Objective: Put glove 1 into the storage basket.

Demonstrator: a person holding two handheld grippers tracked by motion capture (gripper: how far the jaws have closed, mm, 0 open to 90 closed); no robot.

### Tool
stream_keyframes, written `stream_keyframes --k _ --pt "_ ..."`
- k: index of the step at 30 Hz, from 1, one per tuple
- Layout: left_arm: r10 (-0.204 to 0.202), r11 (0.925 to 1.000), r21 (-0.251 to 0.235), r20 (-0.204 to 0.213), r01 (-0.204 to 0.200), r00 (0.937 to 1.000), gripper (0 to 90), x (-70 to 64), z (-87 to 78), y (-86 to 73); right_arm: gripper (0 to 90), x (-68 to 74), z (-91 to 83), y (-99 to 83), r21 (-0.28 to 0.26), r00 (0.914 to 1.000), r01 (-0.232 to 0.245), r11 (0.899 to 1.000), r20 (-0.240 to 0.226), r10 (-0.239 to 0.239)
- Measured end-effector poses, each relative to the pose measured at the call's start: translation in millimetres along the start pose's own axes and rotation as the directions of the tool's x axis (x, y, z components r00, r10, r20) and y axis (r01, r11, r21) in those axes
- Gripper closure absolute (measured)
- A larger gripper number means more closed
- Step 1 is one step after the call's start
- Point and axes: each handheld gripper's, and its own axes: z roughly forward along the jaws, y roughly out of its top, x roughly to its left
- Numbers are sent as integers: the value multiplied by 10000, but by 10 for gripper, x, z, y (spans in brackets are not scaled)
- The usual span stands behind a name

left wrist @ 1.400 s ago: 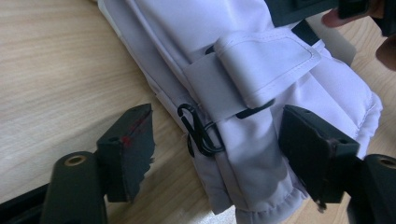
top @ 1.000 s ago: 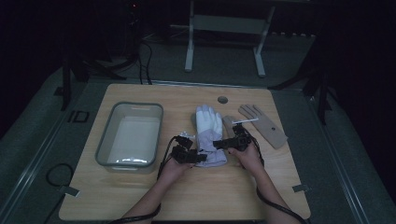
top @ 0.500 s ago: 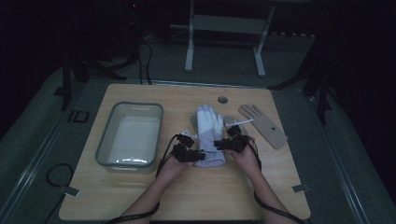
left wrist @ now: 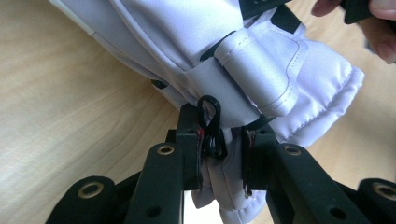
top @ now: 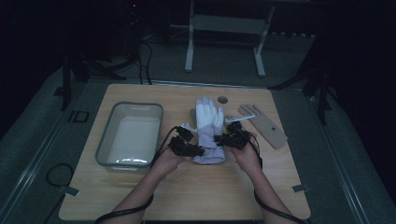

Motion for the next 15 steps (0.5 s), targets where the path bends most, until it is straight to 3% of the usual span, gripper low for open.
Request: stream_keyframes --k 4,11,15 --pt "252 9997 50 -94 -252 9996 740 -22 -219 71 761 150 -123 143 -252 9999 104 9996 40 -103" --pt "576 9981 259 -372 -566 9976 740 12 -483 113 761 357 -145 333 -313 9994 310 9990 142 -306" --pt "551 9980 325 -519 -535 9971 740 60 -663 111 761 498 -127 464 -363 9992 402 9985 37 -401"
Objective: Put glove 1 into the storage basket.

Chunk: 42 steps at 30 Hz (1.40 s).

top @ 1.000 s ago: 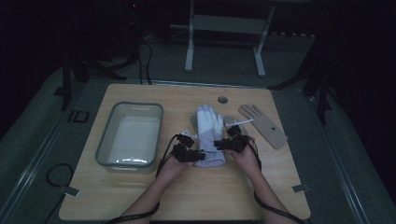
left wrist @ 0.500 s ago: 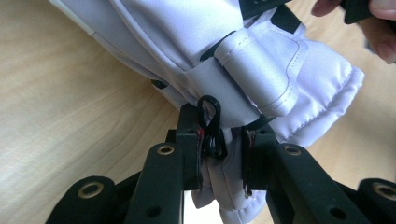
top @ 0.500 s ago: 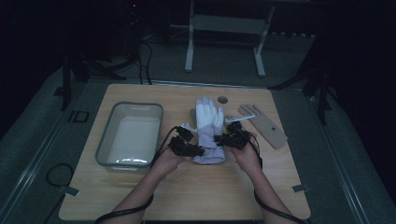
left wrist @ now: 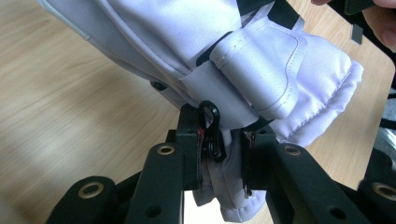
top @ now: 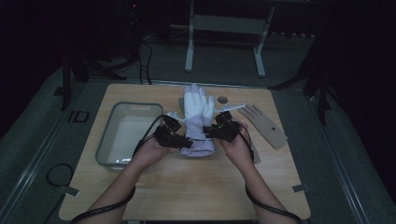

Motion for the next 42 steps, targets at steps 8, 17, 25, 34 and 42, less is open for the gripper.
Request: stream_keyframes --k 8,17,25,34,42 --pt "-73 9997 248 -273 80 9996 740 148 -357 -67 761 256 108 206 -160 9994 -57 9999 -345 51" --pt "-283 9986 426 -627 310 9976 739 348 -770 -259 761 675 298 447 -295 9984 266 9992 -486 -280" --pt "-284 9952 907 -1020 378 9944 739 568 -1116 -454 761 1054 568 633 -117 9954 427 9990 -854 -435" --pt "-536 9872 1430 -1172 703 9917 738 857 -1342 -712 761 1386 903 750 48 9911 599 9982 -1196 -589" --pt "-811 9828 1556 -1214 996 9893 738 1020 -1303 -938 760 1549 1164 719 269 9915 541 9982 -1200 -505"
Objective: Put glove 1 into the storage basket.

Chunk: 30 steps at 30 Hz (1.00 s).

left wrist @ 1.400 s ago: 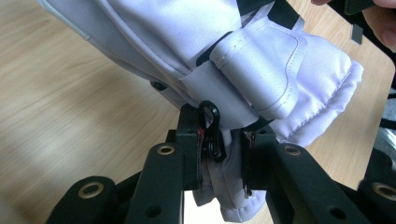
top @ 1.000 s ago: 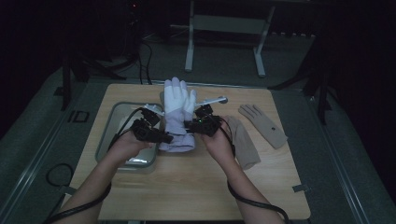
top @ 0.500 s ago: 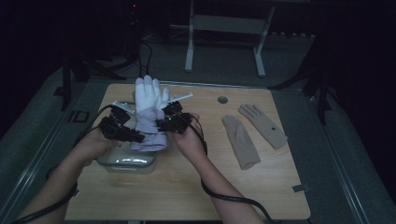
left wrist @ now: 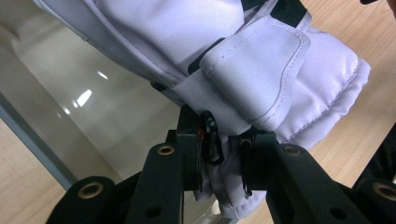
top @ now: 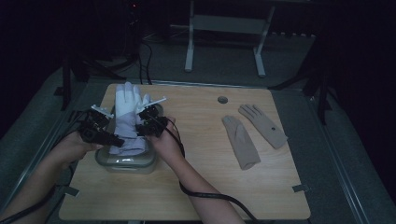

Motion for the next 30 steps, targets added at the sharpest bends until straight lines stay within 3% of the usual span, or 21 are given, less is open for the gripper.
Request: stream_keyframes --k 5,11,15,16,26,30 --pt "-168 9996 246 154 164 9997 738 29 170 -89 760 -14 168 -112 509 9999 -143 9986 -20 145" --pt "-70 9984 556 403 47 9992 735 33 363 -187 758 -49 289 -269 1131 9995 -288 9932 -121 303" --pt "-165 9970 762 448 130 9989 729 27 492 -192 757 -63 321 -312 1427 9995 -317 9893 112 304" --pt "-240 9960 869 410 204 9989 723 20 537 -194 753 -73 348 -325 1726 9995 -274 9846 192 245" --pt "-576 9945 891 282 549 9979 646 32 608 -229 714 -97 419 -311 2277 9981 -580 9720 337 517" --pt "-548 9947 863 -149 559 9984 559 7 605 -223 630 -77 438 -284 2363 9988 -193 9715 478 82"
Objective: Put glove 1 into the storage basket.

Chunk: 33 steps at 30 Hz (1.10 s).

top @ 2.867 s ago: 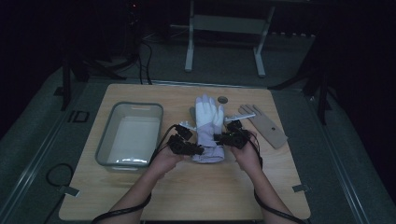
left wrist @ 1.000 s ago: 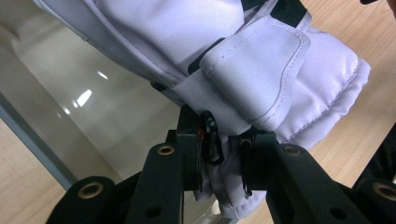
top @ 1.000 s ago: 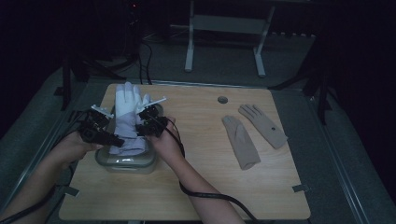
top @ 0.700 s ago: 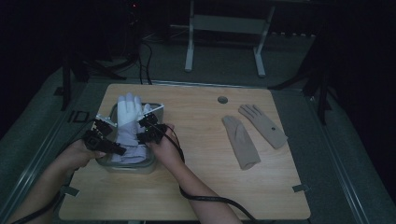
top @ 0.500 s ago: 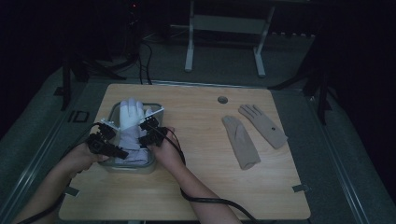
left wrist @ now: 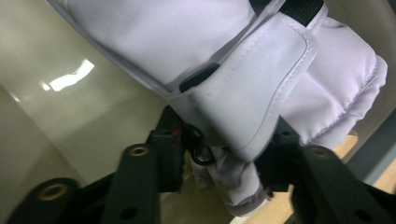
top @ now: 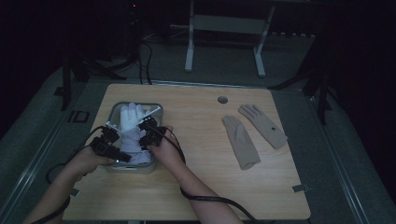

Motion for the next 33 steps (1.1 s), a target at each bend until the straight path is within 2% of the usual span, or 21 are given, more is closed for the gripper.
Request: stream_keyframes --k 1,4,5,7,9,10,11,16,18,20,23,28,33 --pt "83 9999 -83 -397 -86 9992 497 -24 -19 3 591 11 -2 10 -2 9997 225 9997 137 -225" --pt "-228 9980 -603 -680 187 9974 397 -33 -121 5 410 53 -41 44 -194 9978 488 9986 468 -478" --pt "-227 9970 -755 -734 171 9970 366 -46 -157 -2 376 51 -71 54 -362 9976 491 9981 504 -472" --pt "-392 9909 -1310 -572 314 9976 314 -74 -223 -10 319 21 -142 74 -786 9990 429 9960 190 -415" --pt "-398 9857 -1658 -596 295 9974 271 -112 -271 -3 284 1 -216 88 -1122 9978 647 9916 184 -630" --pt "-373 9827 -1831 -445 286 9983 245 -132 -285 2 257 -11 -251 93 -1170 9977 673 9908 108 -664" --pt "-340 9801 -1970 -476 239 9983 234 -160 -292 11 232 -20 -285 95 -1239 9973 731 9896 26 -733" --pt "-242 9735 -2285 -475 128 9986 169 -290 -287 75 182 -74 -448 80 -1637 9954 943 9820 19 -953" --pt "-155 9685 -2486 -169 108 9997 147 -349 -288 99 179 -103 -507 49 -1711 9951 975 9804 37 -983" --pt "26 9626 -2707 -301 -106 9995 147 -436 -288 125 155 -119 -569 15 -1800 9944 1025 9783 -56 -1053" --pt "267 9524 -3033 -166 -305 9995 147 -542 -286 174 149 -160 -664 -32 -2066 9927 1188 9712 20 -1210" --pt "701 9434 -3232 -234 -739 9973 148 -704 -236 252 149 -256 -804 -108 -2150 9925 1225 9689 242 -1201" --pt "1022 9289 -3559 -186 -1021 9946 147 -847 -163 321 148 -425 -880 -216 -2110 9925 1206 9700 469 -1132"
